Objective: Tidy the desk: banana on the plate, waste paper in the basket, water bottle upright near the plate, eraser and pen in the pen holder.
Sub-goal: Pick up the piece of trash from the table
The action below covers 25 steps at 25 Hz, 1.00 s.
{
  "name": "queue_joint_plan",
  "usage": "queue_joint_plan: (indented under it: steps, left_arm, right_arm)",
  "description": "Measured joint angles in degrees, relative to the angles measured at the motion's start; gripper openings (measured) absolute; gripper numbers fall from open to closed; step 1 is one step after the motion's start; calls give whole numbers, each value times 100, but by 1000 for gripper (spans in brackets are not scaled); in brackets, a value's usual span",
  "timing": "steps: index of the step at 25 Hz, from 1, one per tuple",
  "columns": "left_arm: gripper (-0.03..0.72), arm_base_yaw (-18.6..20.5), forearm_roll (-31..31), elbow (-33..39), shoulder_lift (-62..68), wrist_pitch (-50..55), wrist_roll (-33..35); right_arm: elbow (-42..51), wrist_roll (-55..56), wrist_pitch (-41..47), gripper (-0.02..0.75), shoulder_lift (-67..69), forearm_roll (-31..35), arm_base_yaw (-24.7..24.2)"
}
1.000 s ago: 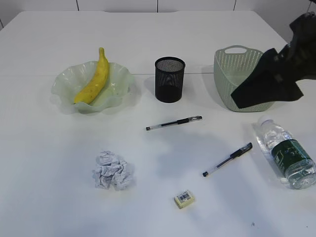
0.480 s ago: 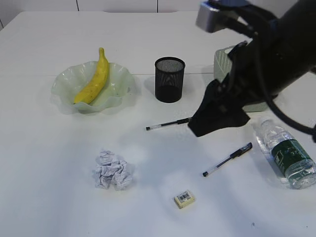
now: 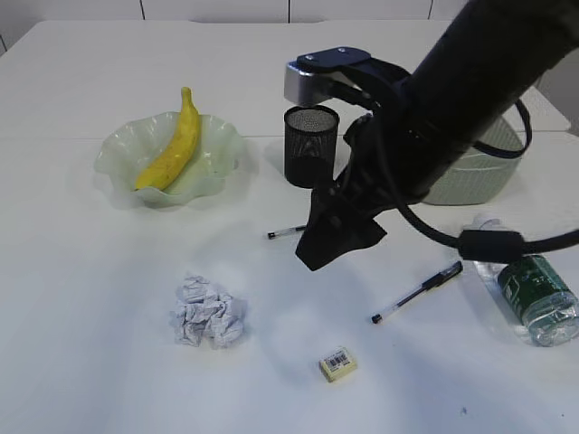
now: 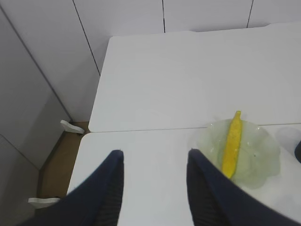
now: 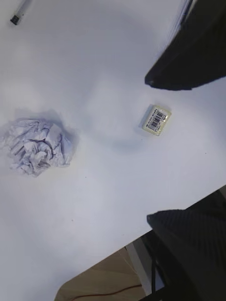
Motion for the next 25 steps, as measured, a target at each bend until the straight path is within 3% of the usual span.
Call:
queue_joint_plan:
  steps: [7, 14, 25]
  left_arm:
    - [311, 0, 0, 180, -49, 0, 0]
    - [311, 0, 0, 180, -58, 0, 0]
    - [311, 0, 0, 180, -75, 0, 9]
  right_arm:
    - [-393, 0, 26, 586, 537, 18, 85]
    - [-1058, 0, 75, 585, 1147, 7, 499]
    - [-2185, 0, 165, 585, 2289, -690, 1043]
